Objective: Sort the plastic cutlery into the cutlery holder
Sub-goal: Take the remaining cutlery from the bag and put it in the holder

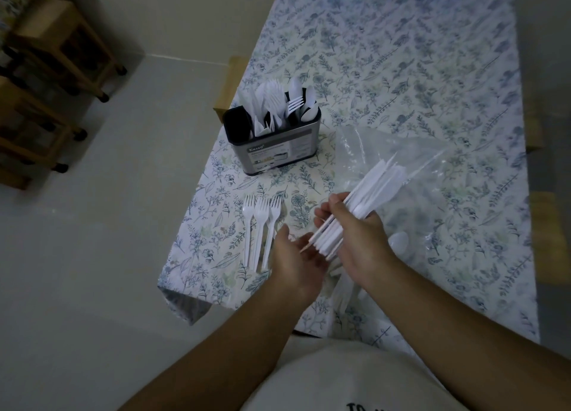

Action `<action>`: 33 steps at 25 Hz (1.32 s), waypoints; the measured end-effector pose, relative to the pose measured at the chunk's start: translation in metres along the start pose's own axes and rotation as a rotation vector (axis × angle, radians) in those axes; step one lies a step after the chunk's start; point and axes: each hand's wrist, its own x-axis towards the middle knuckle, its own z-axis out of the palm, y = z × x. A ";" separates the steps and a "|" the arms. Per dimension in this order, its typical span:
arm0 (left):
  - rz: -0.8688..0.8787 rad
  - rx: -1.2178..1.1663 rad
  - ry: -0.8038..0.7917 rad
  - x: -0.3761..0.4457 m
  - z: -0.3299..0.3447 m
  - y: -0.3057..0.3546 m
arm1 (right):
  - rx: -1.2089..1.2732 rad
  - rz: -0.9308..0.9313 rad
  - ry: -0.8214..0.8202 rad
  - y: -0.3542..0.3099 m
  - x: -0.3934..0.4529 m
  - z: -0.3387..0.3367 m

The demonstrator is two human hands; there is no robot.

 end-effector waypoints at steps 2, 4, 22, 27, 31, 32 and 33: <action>0.004 -0.051 -0.051 -0.006 0.016 -0.003 | -0.193 -0.023 -0.016 0.008 -0.010 0.011; 0.113 0.194 -0.017 -0.012 0.017 -0.004 | -0.424 -0.055 -0.014 0.005 -0.014 0.014; 0.627 0.984 -0.157 -0.006 -0.003 0.034 | -0.685 -0.068 -0.032 -0.006 -0.015 0.008; 0.765 1.229 -0.106 -0.010 0.002 0.041 | -0.769 -0.140 -0.088 -0.005 -0.011 0.011; 0.837 1.286 -0.038 -0.009 0.008 0.031 | -0.738 -0.243 -0.069 0.003 -0.008 0.015; 0.848 1.292 -0.023 -0.007 0.008 0.029 | -0.725 -0.241 -0.066 0.004 -0.008 0.015; 0.851 1.300 -0.020 -0.004 0.006 0.029 | -0.723 -0.223 -0.068 0.004 -0.008 0.015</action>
